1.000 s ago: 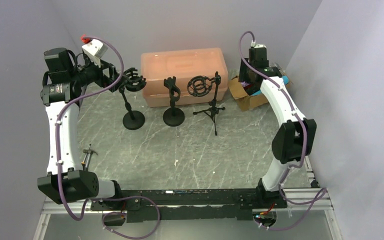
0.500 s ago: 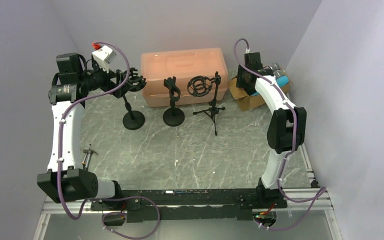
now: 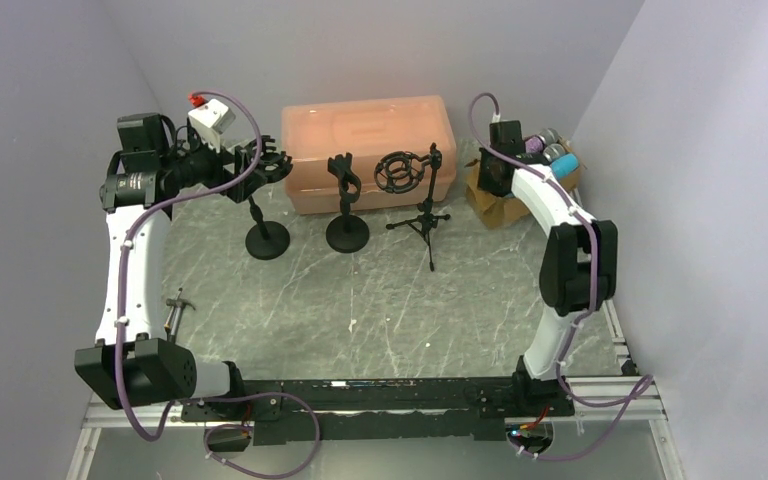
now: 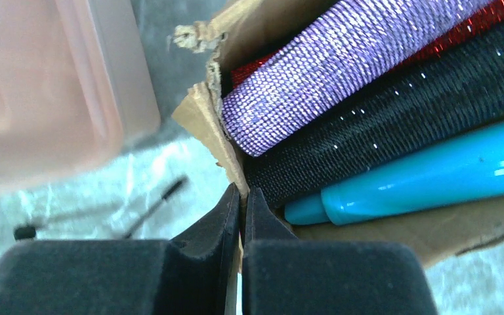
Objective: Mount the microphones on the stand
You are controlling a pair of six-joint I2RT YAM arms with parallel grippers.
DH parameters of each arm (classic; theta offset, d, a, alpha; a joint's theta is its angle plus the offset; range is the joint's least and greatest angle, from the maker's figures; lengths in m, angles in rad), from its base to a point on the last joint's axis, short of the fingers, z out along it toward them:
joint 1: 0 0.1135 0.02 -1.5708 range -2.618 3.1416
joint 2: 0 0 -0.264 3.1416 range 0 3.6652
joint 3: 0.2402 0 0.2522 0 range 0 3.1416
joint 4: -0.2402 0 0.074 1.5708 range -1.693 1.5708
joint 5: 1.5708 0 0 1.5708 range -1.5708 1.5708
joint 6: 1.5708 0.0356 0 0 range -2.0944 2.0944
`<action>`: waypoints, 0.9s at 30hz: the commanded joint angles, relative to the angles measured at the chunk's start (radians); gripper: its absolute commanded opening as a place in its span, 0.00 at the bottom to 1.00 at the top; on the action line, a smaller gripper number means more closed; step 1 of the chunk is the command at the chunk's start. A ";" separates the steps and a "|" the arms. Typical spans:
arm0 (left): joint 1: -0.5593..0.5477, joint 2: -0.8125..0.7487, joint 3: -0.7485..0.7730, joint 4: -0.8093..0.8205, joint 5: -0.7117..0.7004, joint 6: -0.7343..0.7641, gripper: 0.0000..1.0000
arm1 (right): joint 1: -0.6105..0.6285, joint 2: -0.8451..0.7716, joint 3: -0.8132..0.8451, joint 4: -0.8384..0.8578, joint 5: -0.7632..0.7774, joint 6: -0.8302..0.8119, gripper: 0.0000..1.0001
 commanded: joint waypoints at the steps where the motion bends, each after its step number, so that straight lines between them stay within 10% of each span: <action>1: -0.008 -0.051 -0.002 -0.008 -0.001 0.028 0.96 | 0.021 -0.210 -0.126 -0.087 0.084 0.056 0.00; 16: -0.021 -0.115 -0.050 -0.041 -0.006 0.074 0.96 | 0.530 -0.680 -0.453 -0.484 0.254 0.346 0.00; 27: -0.022 -0.122 -0.041 -0.062 0.002 0.070 0.96 | 1.027 -0.500 -0.273 -0.488 0.222 0.492 0.00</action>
